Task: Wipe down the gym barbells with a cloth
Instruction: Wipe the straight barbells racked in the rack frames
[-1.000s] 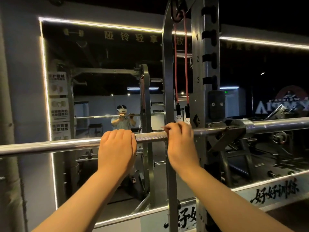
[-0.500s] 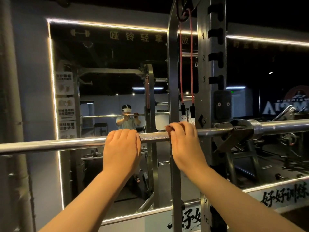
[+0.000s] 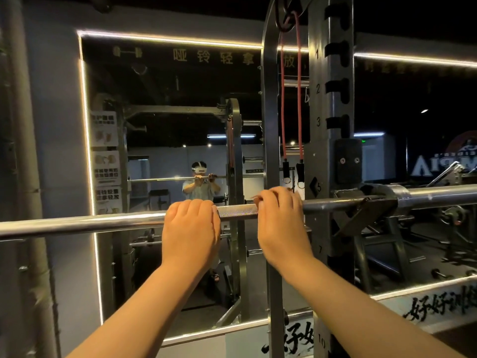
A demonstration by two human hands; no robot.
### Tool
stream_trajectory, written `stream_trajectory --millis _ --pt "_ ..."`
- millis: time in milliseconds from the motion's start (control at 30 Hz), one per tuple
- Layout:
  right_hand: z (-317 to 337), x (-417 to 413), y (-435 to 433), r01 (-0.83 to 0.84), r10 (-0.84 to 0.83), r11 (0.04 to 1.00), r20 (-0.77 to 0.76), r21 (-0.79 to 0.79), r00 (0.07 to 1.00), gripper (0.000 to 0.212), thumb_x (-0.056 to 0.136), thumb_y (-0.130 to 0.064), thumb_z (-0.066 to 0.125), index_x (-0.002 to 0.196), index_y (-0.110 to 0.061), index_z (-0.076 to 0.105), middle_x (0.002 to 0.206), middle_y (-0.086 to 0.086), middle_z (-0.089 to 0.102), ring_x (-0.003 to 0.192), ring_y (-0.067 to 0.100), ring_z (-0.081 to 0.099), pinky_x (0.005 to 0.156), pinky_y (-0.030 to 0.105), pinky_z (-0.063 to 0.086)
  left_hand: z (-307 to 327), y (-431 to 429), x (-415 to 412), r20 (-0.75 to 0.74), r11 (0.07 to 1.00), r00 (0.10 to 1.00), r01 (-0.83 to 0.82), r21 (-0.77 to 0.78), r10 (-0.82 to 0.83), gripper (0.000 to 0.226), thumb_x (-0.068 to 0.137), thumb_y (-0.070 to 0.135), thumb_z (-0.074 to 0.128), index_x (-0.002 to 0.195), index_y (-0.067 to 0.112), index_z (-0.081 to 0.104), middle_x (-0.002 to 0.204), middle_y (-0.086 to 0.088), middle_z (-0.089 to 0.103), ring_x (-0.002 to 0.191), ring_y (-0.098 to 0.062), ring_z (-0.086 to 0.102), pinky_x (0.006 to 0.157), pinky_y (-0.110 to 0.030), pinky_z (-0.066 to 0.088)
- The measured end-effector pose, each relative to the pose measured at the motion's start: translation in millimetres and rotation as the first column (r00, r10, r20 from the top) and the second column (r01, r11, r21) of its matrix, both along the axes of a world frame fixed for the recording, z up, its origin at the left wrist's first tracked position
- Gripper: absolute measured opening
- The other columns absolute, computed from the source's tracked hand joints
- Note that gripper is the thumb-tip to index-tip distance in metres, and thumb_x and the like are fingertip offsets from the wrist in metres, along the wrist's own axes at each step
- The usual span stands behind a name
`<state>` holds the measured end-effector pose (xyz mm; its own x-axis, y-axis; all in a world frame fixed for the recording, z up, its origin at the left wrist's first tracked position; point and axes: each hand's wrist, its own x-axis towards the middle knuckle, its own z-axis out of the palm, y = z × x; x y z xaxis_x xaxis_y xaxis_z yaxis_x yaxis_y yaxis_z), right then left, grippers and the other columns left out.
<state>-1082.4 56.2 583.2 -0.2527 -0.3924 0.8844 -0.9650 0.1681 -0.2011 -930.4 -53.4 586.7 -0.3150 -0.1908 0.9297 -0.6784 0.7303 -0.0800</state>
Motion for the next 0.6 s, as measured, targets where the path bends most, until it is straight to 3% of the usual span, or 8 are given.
stream_trajectory --millis 67,167,233,300,400,500,533,600 --pt "-13.4 -2.6 5.9 -0.026 0.027 0.999 -0.051 0.025 0.998 0.037 0.105 -0.028 0.033 0.135 -0.017 0.052 0.140 0.008 0.045 0.135 0.028 0.034 0.121 0.056 0.031 0.0 -1.2 -1.2 -0.001 1.000 1.000 -0.018 0.007 0.018 0.026 0.096 0.034 0.047 0.090 0.016 0.065 0.083 -0.002 0.066 0.078 -0.022 0.062 0.080 -0.039 0.050" --pt "12.6 -22.0 8.1 0.012 0.011 0.984 -0.130 0.177 0.992 0.039 0.104 -0.039 0.024 0.120 -0.022 0.055 0.117 -0.001 0.054 0.108 0.020 0.049 0.101 0.044 0.048 -0.3 -1.1 -3.1 -0.006 1.000 1.000 -0.030 0.007 0.030 0.023 0.099 0.030 0.049 0.087 0.017 0.063 0.081 -0.001 0.064 0.076 -0.020 0.060 0.079 -0.038 0.048" --pt "44.6 -31.3 3.5 0.000 0.008 0.963 -0.030 0.270 1.000 0.031 0.106 -0.038 0.029 0.108 -0.022 0.056 0.102 -0.002 0.056 0.092 0.019 0.054 0.086 0.044 0.052 -0.6 -1.5 -3.3 -0.007 1.000 1.000 -0.024 0.007 0.024 0.022 0.100 0.029 0.051 0.086 0.017 0.063 0.080 0.000 0.064 0.074 -0.020 0.059 0.078 -0.038 0.048" --pt "57.8 -32.3 -5.6 -0.021 -0.007 0.957 0.096 0.288 0.995 0.024 0.107 -0.034 0.037 0.106 -0.020 0.057 0.101 0.002 0.059 0.089 0.021 0.057 0.082 0.044 0.054 -0.3 -2.6 -2.4 -0.001 1.000 1.000 -0.027 -0.002 0.027 0.018 0.098 0.028 0.056 0.087 0.016 0.064 0.080 -0.001 0.065 0.075 -0.020 0.061 0.078 -0.038 0.050" --pt "30.6 -19.7 -8.0 0.087 -0.090 0.983 0.009 0.159 0.996 0.023 0.105 -0.034 0.035 0.105 -0.023 0.056 0.110 -0.001 0.057 0.100 0.019 0.052 0.092 0.040 0.049 -0.2 -3.4 -1.7 0.020 0.999 0.999 -0.037 0.002 0.037 0.017 0.097 0.028 0.057 0.088 0.016 0.065 0.081 -0.002 0.066 0.076 -0.021 0.062 0.078 -0.038 0.051" --pt "-13.2 -9.3 2.4 0.026 -0.021 0.997 -0.069 0.066 0.997 0.037 0.107 -0.033 0.030 0.135 -0.022 0.051 0.141 0.004 0.042 0.135 0.027 0.035 0.122 0.050 0.031 -0.1 -0.7 -1.1 0.030 0.999 0.999 -0.031 0.020 0.030 0.024 0.096 0.033 0.050 0.090 0.016 0.065 0.083 -0.002 0.066 0.078 -0.021 0.063 0.079 -0.039 0.052" --pt "-18.9 -10.3 6.4 -0.014 0.018 0.999 -0.075 0.049 0.997 0.039 0.106 -0.032 0.033 0.140 -0.021 0.048 0.145 0.006 0.038 0.140 0.029 0.029 0.124 0.051 0.025 0.2 0.0 -0.8 0.033 0.999 0.999 -0.031 0.031 0.029 0.026 0.096 0.035 0.048 0.090 0.016 0.065 0.084 -0.001 0.066 0.079 -0.021 0.063 0.080 -0.039 0.052" --pt "-10.2 -21.3 10.4 -0.045 0.054 0.997 -0.130 0.068 0.990 0.036 0.106 -0.034 0.037 0.137 -0.022 0.049 0.137 0.004 0.046 0.132 0.025 0.037 0.118 0.047 0.035 1.0 1.2 0.0 0.032 0.998 0.999 -0.030 0.047 0.028 0.027 0.097 0.036 0.047 0.091 0.017 0.065 0.086 -0.001 0.067 0.080 -0.021 0.063 0.081 -0.039 0.052"
